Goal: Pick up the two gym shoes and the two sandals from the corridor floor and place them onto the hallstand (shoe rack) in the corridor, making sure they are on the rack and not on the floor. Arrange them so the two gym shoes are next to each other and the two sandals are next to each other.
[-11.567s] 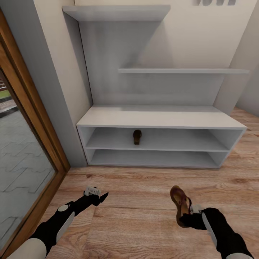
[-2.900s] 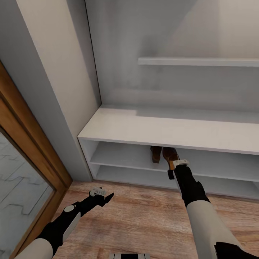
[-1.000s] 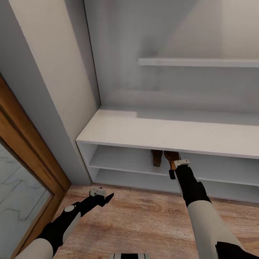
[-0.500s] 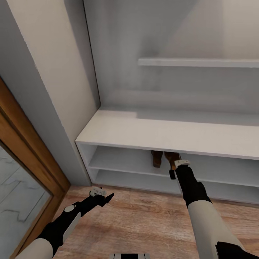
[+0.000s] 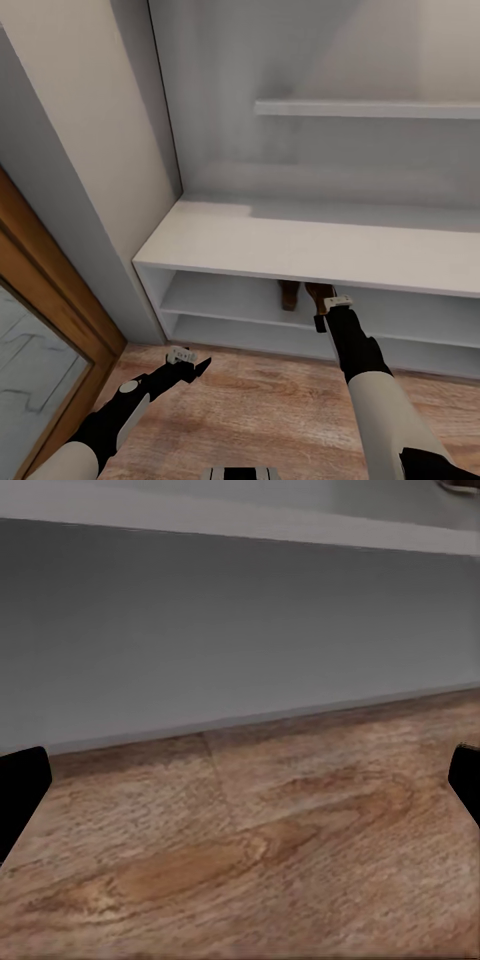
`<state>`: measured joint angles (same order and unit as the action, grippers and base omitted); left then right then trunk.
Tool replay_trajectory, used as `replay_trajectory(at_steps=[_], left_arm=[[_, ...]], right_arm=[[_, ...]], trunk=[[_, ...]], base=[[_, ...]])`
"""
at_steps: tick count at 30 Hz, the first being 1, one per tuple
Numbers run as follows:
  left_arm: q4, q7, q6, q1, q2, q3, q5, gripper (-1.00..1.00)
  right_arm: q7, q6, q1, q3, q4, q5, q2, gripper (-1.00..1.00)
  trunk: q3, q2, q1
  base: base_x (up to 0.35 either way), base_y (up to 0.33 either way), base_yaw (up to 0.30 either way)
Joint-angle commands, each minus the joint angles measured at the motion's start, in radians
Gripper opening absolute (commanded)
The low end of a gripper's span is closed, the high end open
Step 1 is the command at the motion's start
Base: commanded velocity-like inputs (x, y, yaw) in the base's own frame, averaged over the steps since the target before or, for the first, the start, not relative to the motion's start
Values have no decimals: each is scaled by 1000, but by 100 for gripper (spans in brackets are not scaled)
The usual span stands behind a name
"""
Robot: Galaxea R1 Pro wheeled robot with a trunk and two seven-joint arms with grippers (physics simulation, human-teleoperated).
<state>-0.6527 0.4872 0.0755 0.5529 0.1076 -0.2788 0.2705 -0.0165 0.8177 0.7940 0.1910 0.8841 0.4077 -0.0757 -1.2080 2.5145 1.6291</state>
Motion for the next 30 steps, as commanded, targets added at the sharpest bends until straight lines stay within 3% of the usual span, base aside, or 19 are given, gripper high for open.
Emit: replay_trajectory(at_steps=[1,12,19,30], left_arm=[[1,-1,5,1,1,-5,6,100],[1,-1,6,1,1,-5,6,100],[1,-1,6,1,1,-5,7,100],[1,-1,6,1,1,-5,7,100]], right_arm=[[-2,3,1,2,1,0,-1,-100],[-2,3,1,2,0,0,-1,-100],[-2,3,1,2,0,-1,-1,-100],[-2,3,1,2,0,-1,-1,-100]], trunk=[[-5,1,0],[-5,1,0],[-5,1,0],[-5,1,0]], base=[[0,0,0],[4,0,0],[229,0,0],[19,0,0]])
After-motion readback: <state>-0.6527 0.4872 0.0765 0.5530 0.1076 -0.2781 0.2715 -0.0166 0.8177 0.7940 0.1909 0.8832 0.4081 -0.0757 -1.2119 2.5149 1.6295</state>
